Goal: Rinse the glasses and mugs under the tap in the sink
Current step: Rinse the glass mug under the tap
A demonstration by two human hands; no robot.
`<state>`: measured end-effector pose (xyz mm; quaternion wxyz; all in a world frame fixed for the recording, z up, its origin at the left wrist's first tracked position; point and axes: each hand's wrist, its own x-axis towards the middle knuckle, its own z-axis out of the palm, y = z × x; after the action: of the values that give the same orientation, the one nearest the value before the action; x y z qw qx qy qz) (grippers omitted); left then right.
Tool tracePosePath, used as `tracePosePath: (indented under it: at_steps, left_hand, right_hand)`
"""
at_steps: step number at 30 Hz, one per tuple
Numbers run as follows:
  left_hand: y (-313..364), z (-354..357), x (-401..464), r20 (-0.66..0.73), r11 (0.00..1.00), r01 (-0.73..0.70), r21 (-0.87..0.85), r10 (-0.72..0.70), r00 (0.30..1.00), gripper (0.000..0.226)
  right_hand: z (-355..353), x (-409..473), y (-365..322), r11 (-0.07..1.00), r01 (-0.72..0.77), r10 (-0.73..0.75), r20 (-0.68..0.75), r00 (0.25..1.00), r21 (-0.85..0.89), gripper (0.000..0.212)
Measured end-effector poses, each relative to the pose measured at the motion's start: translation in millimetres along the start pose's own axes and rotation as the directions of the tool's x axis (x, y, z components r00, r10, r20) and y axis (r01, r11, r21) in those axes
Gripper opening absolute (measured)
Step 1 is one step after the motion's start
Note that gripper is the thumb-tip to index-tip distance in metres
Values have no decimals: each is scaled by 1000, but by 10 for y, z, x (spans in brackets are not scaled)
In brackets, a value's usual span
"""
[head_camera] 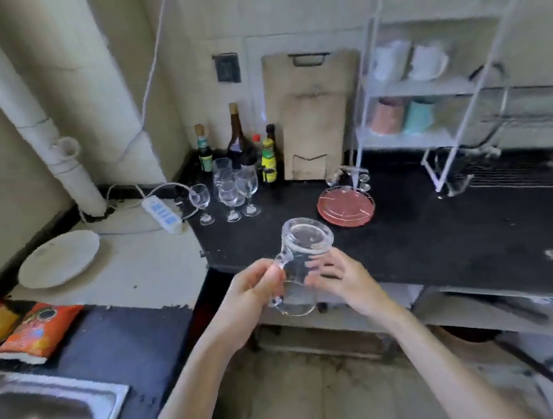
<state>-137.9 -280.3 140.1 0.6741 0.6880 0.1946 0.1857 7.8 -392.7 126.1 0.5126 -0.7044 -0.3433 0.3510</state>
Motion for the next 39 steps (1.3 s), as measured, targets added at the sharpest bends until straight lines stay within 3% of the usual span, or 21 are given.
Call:
tracePosePath:
  at_steps: [5,13,26,39]
  left_hand:
    - [57,1328,798,165,1000,-30,9,28,986,31]
    - [-114,3206,1675,284,997,67,-27,-56,957,33]
    - [-698,4463,3266,319,959,270,-85,-231,919,27]
    - [-830,5398,4930,403,914,402,-59,-347,847,20]
  right_hand:
    - [-1539,-334,344,999,-26,20,-216,976,-26,39]
    - [-3564,-996,819,915,-175,-36,-506,862,-364,64]
    - [-5144,-399,1439,741,-362,-43,-578,815,-566,69]
    - [-6374,531,1863,690,-498,107,-607,788,-525,69]
